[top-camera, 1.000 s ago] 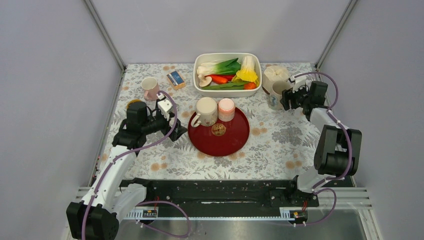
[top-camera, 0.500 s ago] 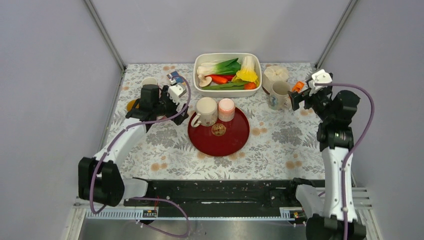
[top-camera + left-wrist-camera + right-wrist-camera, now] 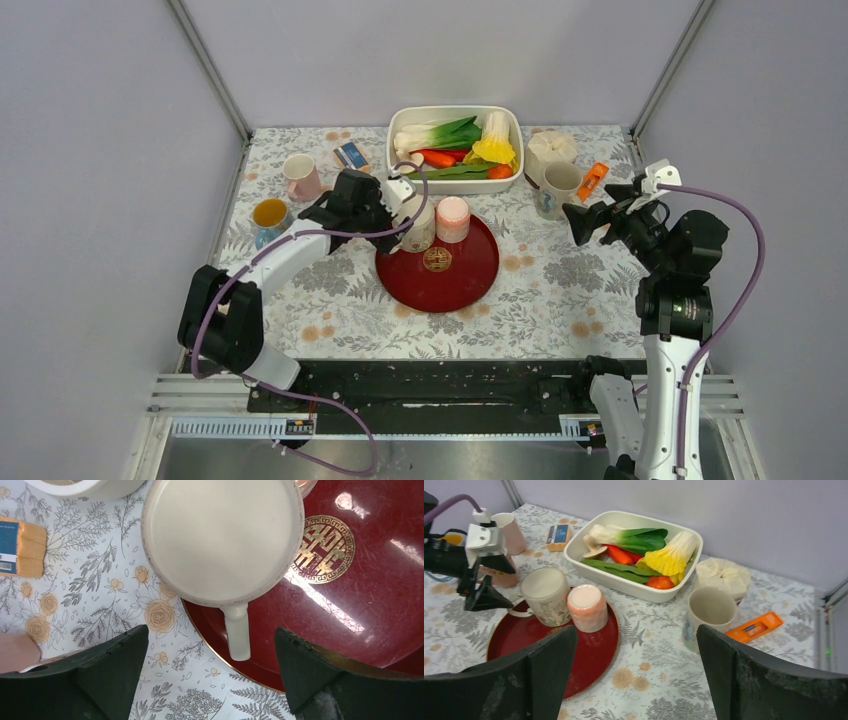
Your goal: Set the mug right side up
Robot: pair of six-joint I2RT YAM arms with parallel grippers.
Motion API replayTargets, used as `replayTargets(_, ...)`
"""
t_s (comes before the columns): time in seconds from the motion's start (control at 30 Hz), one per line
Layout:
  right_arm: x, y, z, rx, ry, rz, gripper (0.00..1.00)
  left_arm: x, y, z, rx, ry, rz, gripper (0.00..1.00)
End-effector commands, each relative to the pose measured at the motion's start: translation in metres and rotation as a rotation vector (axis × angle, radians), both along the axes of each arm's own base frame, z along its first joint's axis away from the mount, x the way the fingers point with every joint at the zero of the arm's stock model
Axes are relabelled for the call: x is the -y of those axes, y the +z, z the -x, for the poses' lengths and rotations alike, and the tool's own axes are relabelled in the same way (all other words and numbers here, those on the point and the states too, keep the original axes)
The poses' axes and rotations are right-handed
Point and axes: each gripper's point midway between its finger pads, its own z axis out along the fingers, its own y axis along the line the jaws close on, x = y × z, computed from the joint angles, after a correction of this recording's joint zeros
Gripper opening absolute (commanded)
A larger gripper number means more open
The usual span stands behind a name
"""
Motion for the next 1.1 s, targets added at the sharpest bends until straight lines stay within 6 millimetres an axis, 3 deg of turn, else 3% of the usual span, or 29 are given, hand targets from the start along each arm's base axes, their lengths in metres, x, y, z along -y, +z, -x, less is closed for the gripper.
replayTargets(0.0,-0.012,-0.014,0.006,-0.061,0.053,-0.086,0.99,0.002,0.007,-0.02,0.046,0.053,-0.029,0.99)
replayTargets(0.2,-0.012,-0.042,-0.003,-0.145,0.056,-0.126,0.99,0.009,-0.005,-0.02,0.01,0.043,-0.039,0.91)
replayTargets(0.33,-0.01,-0.057,-0.009,-0.212,0.044,-0.139,1.0,0.012,-0.01,-0.019,-0.024,0.041,-0.041,0.76)
replayTargets(0.77,0.01,-0.09,-0.014,-0.391,-0.046,-0.026,0.99,0.022,-0.021,-0.012,-0.107,0.006,-0.023,0.42)
replayTargets(0.97,0.015,-0.1,-0.009,-0.452,-0.061,0.091,1.0,0.025,-0.009,-0.011,-0.105,-0.013,-0.008,0.11)
replayTargets(1.03,0.013,-0.102,-0.007,-0.479,-0.051,0.145,0.99,0.026,0.004,-0.011,-0.087,-0.022,-0.005,0.0)
replayTargets(1.07,0.012,-0.104,-0.006,-0.494,-0.046,0.166,0.99,0.026,0.011,-0.012,-0.074,-0.027,-0.004,0.0)
